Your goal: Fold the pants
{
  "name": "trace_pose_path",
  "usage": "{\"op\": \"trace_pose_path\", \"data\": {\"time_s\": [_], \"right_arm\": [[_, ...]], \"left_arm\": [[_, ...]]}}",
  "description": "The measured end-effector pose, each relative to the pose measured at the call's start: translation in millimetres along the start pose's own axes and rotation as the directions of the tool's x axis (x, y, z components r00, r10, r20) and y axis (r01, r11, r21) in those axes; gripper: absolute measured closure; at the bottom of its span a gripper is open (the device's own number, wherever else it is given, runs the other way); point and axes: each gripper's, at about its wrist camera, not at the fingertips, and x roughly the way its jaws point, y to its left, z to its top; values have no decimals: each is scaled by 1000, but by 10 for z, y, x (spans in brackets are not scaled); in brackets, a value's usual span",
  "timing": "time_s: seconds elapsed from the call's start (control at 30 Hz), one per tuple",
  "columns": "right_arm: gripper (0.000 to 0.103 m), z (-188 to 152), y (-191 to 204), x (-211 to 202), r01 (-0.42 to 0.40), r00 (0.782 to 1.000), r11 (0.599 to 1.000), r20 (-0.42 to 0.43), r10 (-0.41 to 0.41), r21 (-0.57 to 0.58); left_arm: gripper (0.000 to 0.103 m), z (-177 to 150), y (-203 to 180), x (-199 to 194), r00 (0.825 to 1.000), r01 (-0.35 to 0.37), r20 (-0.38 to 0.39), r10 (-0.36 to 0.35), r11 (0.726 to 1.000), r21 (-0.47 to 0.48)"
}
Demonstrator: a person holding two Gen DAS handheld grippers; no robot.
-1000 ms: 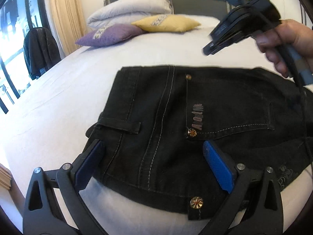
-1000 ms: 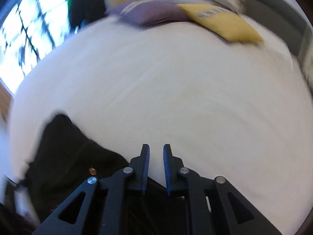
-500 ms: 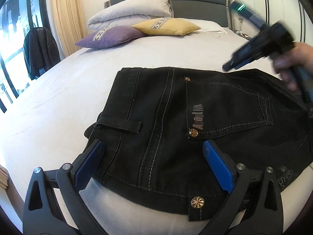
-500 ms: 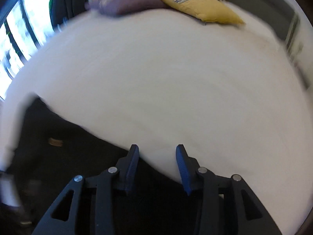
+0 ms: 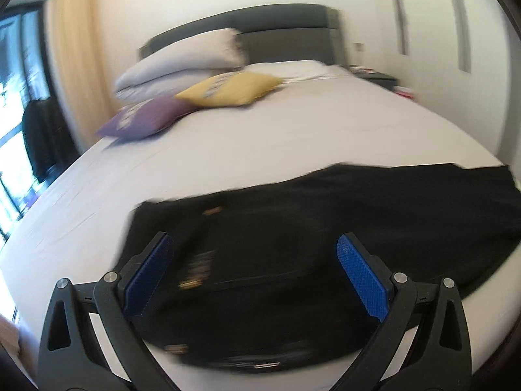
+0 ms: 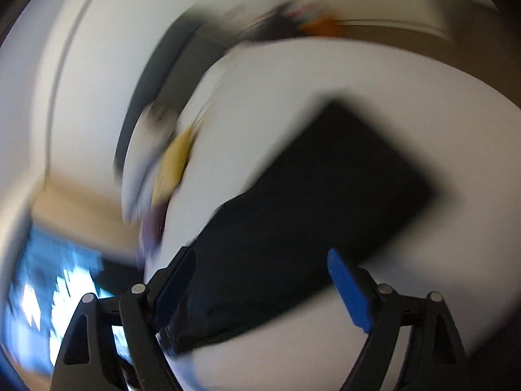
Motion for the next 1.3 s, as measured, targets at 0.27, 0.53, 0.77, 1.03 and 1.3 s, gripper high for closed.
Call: {"op": "trace_pose_path", "data": {"time_s": [0.27, 0.53, 0.77, 1.03, 1.3], "right_arm": [[16, 48, -716, -173, -116, 991, 964, 94, 96, 238], [16, 223, -564, 12, -130, 990, 955, 89, 110, 267], [22, 314, -613, 111, -138, 985, 911, 149, 86, 388], [80, 318, -801, 177, -226, 970, 878, 179, 164, 421], [93, 363, -848, 168, -235, 968, 890, 174, 179, 391]], "left_arm": [[0, 137, -1290, -397, 981, 194, -17, -194, 967, 165], [0, 106, -1807, -616, 969, 246, -37, -244, 941, 234], [0, 71, -1866, -758, 969, 246, -53, -240, 942, 230], [0, 54, -1834, -706, 977, 212, -70, -200, 944, 254], [0, 40, -1819, -597, 981, 180, -111, -157, 954, 239]]}}
